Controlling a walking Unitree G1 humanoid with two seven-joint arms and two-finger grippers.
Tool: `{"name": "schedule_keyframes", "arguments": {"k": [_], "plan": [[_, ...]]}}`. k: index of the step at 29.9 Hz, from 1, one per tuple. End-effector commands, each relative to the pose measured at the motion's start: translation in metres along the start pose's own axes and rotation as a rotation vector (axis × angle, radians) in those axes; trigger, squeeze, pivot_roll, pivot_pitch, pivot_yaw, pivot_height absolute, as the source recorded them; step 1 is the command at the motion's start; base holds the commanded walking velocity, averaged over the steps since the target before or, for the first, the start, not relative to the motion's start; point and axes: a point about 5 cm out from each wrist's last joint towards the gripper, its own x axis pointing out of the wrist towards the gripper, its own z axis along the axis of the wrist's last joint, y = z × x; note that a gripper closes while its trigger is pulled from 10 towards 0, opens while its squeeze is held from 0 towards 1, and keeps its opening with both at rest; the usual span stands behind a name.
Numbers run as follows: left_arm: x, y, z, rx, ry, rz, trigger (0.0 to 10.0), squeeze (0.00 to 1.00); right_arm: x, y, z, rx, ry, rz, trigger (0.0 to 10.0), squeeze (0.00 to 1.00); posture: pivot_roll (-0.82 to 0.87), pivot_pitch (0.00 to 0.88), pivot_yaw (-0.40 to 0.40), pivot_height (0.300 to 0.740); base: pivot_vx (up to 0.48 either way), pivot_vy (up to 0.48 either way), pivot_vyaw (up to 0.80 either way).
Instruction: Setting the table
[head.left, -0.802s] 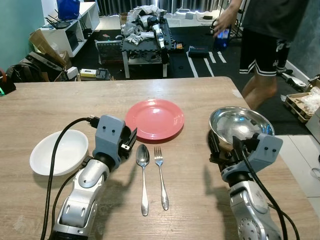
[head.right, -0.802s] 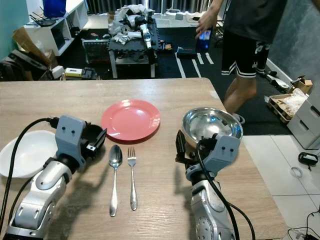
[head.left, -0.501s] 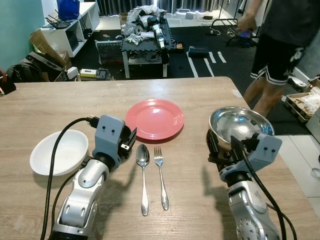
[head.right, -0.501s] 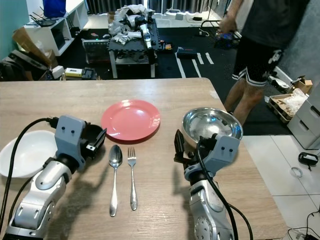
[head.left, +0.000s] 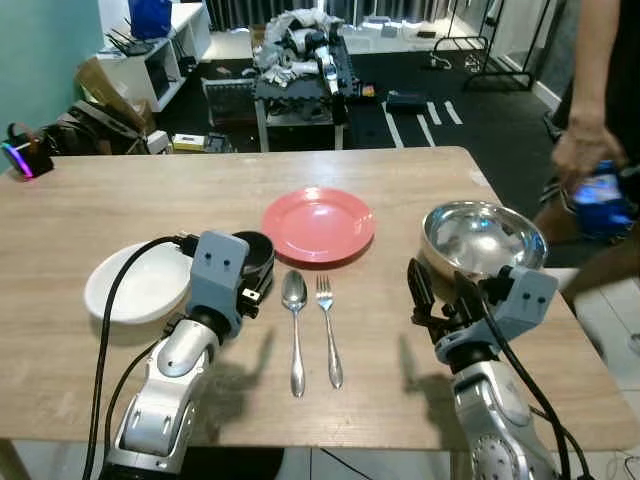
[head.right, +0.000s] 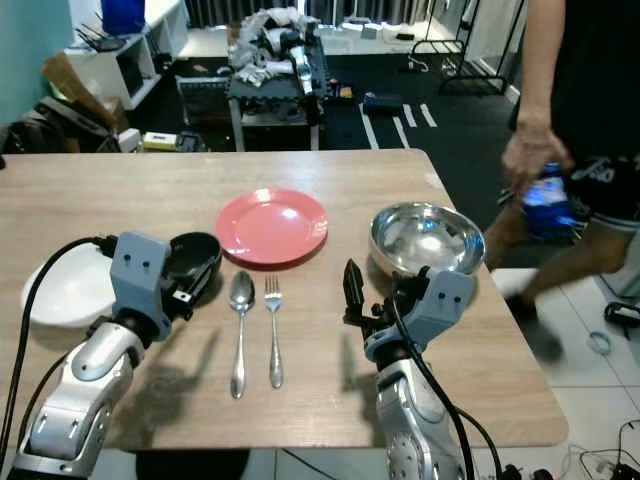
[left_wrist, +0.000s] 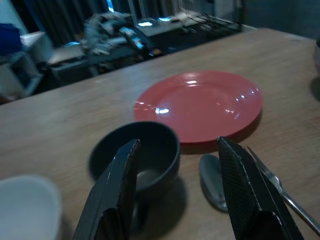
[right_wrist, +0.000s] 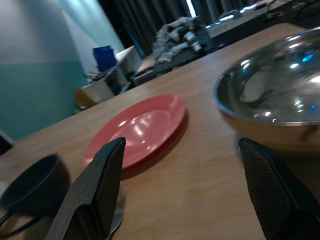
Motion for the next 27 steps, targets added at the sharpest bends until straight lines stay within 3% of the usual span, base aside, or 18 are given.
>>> {"name": "schedule_keyframes", "arguments": {"k": [1,27], "plan": [[-0.001,0.0008,-0.0028,-0.007,0.01,0.005,10.0,0.0,0.0008,0.0022,-0.003,0.011,0.018,0.011,10.0,0.0,-0.09,0.0,0.115,0.74,-0.337,0.0,0.0],[0.0003,-0.0005,-0.0015,-0.007,0.008,-0.002,10.0,0.0,0.0002,0.0055,-0.0059,0.033,0.033,0.031,10.0,0.0,-0.09,0.0,0.118,0.74,-0.336,0.0,0.0]]}}
